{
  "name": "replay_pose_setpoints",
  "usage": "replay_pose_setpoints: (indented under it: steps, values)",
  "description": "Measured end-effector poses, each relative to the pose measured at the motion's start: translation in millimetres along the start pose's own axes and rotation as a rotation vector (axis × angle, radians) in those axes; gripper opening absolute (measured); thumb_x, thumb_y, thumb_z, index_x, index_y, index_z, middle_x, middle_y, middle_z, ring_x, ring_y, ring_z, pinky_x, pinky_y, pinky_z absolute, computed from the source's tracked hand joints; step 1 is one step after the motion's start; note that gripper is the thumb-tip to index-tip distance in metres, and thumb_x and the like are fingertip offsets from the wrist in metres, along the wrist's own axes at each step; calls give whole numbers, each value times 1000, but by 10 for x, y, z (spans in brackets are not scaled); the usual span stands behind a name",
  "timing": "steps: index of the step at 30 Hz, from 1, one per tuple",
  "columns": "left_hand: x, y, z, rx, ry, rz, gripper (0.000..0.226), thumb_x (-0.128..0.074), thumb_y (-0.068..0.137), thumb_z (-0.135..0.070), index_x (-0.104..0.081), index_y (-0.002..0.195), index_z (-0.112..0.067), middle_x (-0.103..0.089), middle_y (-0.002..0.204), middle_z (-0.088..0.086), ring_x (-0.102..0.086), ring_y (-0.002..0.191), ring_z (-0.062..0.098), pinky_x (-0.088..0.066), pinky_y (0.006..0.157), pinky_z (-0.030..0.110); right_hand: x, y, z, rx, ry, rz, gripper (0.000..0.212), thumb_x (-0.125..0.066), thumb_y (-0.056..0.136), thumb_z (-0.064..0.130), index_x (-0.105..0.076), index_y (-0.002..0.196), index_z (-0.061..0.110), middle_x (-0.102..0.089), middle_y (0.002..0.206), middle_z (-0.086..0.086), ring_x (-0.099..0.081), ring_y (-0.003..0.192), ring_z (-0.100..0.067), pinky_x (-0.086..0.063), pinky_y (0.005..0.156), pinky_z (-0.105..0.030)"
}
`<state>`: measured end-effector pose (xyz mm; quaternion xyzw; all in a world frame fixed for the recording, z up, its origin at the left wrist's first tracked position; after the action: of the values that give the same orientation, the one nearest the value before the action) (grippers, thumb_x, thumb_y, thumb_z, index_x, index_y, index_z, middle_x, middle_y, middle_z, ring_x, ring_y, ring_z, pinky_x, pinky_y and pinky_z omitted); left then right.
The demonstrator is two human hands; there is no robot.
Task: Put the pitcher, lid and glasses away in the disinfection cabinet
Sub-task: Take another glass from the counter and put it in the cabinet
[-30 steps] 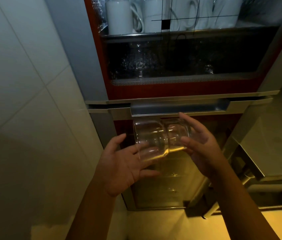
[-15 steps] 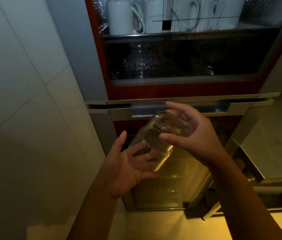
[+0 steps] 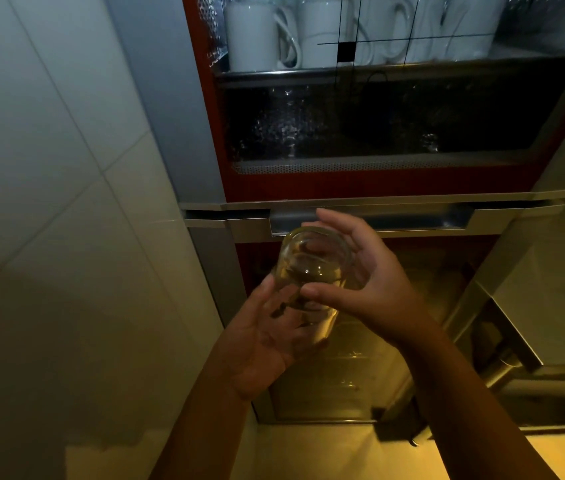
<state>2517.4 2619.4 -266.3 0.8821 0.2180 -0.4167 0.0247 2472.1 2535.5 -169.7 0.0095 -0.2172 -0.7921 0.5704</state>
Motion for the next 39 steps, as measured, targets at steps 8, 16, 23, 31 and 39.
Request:
replay_pose_setpoints:
  steps: [8, 16, 23, 31, 39]
  values:
    - [-69, -23, -62, -33, -89, 31, 83, -86, 56, -41, -54, 122, -5, -66, 109, 20, -69, 85, 31, -55, 77, 47, -66, -36, -180, -44, 151, 95, 74, -76, 61, 30, -42, 127, 31, -58, 123, 14, -54, 116, -5, -48, 91, -24]
    - [-140, -51, -67, -5, -70, 44, 84, -83, 60, -44, -51, 130, -10, -63, 116, 19, -67, 88, 33, -54, 78, 47, -68, -37, -237, -63, 264, 36, 57, -73, 64, 25, -50, 117, 30, -64, 116, 9, -60, 109, -13, -51, 86, -27]
    - [-342, -78, -207, -40, -95, 88, 84, -78, 69, -39, -40, 141, -15, -55, 126, 18, -65, 95, 31, -50, 85, 50, -1, 8, -56, -56, 286, 20, 58, -72, 65, 25, -50, 119, 27, -63, 119, 2, -59, 112, -16, -50, 91, -32]
    - [-523, -112, -325, -57, -70, 93, 91, -79, 65, -43, -37, 142, -18, -44, 138, 20, -62, 102, 31, -50, 86, 47, 27, 81, 172, -15, 287, 77, 58, -71, 66, 26, -49, 119, 27, -64, 116, 8, -60, 110, -11, -51, 85, -24]
    - [-541, -249, -439, -51, -81, 95, 89, -81, 62, -44, -43, 136, -12, -60, 114, 22, -65, 88, 30, -52, 83, 43, -89, 104, 304, 23, 358, 137, 50, -65, 71, 23, -49, 118, 25, -65, 114, 12, -60, 109, -9, -50, 82, -20]
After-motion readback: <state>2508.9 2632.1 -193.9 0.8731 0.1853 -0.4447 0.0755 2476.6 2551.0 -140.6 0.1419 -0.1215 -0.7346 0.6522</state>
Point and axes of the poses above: each hand's wrist, its own y-axis towards the middle knuckle, its own x-axis out of the back of the hand, z = x × y, the point moved 8 cm from there along y, towards the middle knuckle
